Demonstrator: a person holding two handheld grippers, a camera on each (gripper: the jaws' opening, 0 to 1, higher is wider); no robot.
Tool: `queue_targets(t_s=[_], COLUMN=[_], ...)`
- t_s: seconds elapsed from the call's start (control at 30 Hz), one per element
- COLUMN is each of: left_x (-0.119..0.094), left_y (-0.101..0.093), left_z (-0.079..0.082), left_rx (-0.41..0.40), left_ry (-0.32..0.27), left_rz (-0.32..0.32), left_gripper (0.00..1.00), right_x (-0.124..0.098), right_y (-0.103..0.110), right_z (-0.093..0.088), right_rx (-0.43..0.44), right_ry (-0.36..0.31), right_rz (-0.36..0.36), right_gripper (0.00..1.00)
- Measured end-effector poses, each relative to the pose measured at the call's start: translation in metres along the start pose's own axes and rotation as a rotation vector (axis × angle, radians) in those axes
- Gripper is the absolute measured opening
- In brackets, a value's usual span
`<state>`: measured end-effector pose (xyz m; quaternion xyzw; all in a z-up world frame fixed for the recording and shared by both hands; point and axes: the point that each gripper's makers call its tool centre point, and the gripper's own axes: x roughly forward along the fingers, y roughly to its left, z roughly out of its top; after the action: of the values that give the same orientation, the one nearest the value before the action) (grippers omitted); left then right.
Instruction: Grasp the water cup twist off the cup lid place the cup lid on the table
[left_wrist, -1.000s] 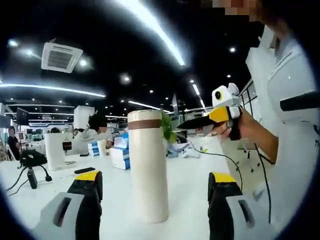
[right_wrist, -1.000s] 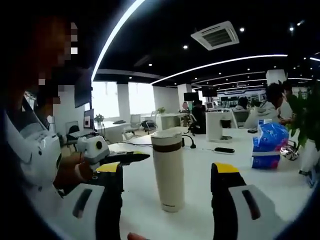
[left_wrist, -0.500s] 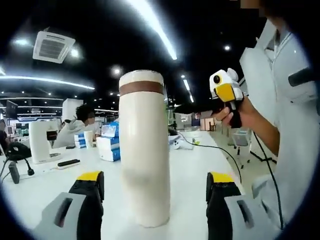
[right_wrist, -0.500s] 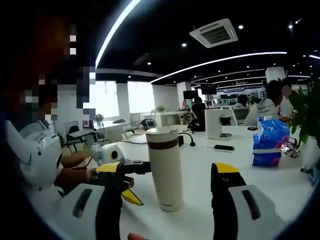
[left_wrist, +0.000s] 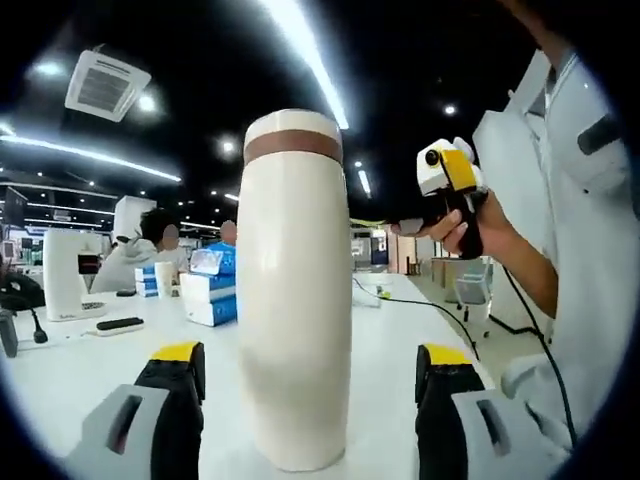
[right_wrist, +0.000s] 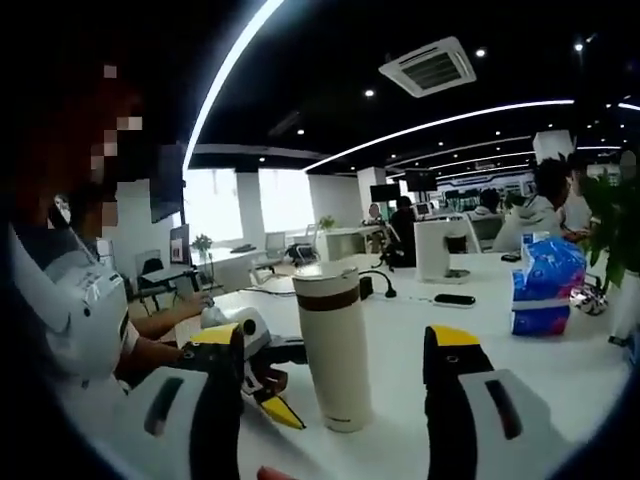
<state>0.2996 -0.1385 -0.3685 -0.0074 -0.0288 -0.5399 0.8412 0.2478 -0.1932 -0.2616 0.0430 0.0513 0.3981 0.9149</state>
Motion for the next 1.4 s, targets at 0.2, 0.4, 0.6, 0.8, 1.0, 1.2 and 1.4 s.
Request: queue_targets(t_s=[0.2,0.4,0.6,0.8,1.0,1.2,1.4], left_x=[0.006,0.007,0.007,0.014,0.02,0.017,0.02], left_y=[0.004,0.002,0.005,0.009,0.007,0.01,0.007], left_z=[0.002,-0.003,-0.004,-0.001,-0.005,-0.004,-0.011], left_rx=[-0.012,0.013,-0.014,0.022,0.025,0.025,0.013], left_ry=[-0.013,-0.016,-0.042,-0.012,-0.008,-0.031,0.008], left_rz=[-0.004,-0.006,0.004,0.002,-0.016,-0.007,-0.018], left_gripper=[0.89,0.89,0.87,0.75,0.72,0.64,0.59], right_x=[0.001,-0.005,-0.006,0.002,0.0,-0.007,-0.005], right_y=[-0.001,0.004,0.004,0.0,-0.003,-0.005,0.004], right_z=[-0.003,0.001,-0.001,-0.007,-0.005,0.0,0.004], right_rx=[0.015,0.009,0.009,0.003,-0.016,-0.033,-0.037], right_ry=[0.006,0.003,0.008,0.029,0.033,0.021,0.018], right_rz=[-0.011,-0.017,-0.031,-0.041,-0.048,-0.039,0.019], right_gripper=[0.75,0.76,0.76,0.7,0.72,0.72,0.74])
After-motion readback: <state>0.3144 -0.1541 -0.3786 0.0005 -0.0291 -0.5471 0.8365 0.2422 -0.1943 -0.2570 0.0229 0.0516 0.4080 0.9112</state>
